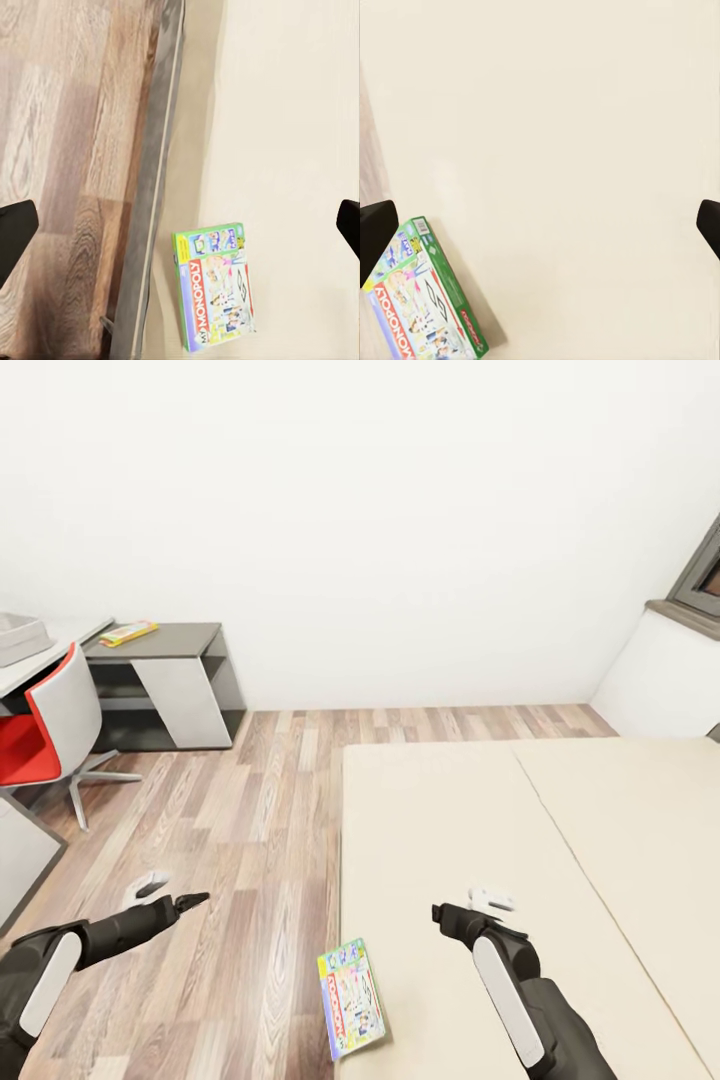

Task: Put all the toys in the child's room - the three board games (two on the bed and one on the table), the two jigsaw puzzles on the table, and the tennis ball on the table - inside the toy box on the table in the child's room.

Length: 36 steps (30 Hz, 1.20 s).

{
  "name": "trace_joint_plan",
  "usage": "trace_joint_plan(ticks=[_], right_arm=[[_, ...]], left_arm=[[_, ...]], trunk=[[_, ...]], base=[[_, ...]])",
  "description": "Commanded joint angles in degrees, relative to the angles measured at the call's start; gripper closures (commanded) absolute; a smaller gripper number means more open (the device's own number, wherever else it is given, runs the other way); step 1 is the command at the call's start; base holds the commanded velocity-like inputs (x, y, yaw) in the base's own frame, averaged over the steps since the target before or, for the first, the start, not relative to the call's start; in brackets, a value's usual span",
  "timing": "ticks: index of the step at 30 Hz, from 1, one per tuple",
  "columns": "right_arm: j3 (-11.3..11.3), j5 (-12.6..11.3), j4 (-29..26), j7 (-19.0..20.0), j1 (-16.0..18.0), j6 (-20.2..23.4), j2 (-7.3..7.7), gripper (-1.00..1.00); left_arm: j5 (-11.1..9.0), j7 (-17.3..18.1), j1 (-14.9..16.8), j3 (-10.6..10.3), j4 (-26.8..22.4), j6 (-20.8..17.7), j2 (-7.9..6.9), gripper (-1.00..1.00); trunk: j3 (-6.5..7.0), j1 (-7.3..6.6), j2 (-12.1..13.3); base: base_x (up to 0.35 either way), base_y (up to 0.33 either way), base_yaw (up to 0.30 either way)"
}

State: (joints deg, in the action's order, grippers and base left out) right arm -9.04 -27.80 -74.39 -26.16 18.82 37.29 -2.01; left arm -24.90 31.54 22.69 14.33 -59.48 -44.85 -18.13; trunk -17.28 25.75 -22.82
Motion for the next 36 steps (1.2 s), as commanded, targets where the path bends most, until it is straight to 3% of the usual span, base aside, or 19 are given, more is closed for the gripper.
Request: trace_joint_plan(ticks=[1, 6, 10, 17, 22, 29, 36], right_arm=[[-0.08, -0.56, 0.23, -0.71, 0.21, 0.08, -0.19, -1.0], [-1.16, -0.48, 2.52, -0.92, 1.61, -0.07, -0.48, -1.0], [-2.22, -0.43, 3.47, -0.98, 1.97, -0.16, -0.52, -1.0], [-2.59, -0.52, 4.63, -1.0, 2.67, -0.16, -0.54, -1.0], [-2.64, -0.47, 11.2, -0.93, 5.45, -0.65, -0.54, -1.0], [-2.65, -0.48, 21.09, -0.51, 9.28, -4.58, -0.54, -1.0], [-2.69, -0.5, 23.44, -0.4, 10.26, -5.25, -0.46, -1.0]], left_arm=[[-0.07, -0.74, 0.06, -0.59, -0.02, -0.32, 0.04, -1.0], [-0.06, -3.74, 0.07, -2.58, -0.04, 0.09, 0.1, -1.0], [-0.06, -5.86, 0.09, -3.02, -0.03, 0.45, 0.25, -1.0], [-0.06, -10.54, 0.11, -3.25, -0.03, 0.62, 2.16, -1.0], [-0.06, -14.34, 0.15, -3.33, -0.03, 0.69, 3.18, -1.0], [-0.06, -15.71, 0.16, -3.38, -0.03, 0.72, 3.58, -1.0], [0.02, -15.81, 0.16, -3.43, 0.01, 0.72, 3.84, -1.0]], trunk=[[-0.01, 0.04, -0.1], [0.46, 0.04, -0.1], [0.84, 0.04, -0.1], [1.49, 0.04, -0.1], [1.96, 0.04, -0.1], [2.61, 0.04, -0.1], [3.27, 0.04, -0.1]], base=[[0.0, 0.0, 0.0], [0.0, 0.0, 0.0], [0.0, 0.0, 0.0], [0.0, 0.0, 0.0], [0.0, 0.0, 0.0], [0.0, 0.0, 0.0], [0.0, 0.0, 0.0]])
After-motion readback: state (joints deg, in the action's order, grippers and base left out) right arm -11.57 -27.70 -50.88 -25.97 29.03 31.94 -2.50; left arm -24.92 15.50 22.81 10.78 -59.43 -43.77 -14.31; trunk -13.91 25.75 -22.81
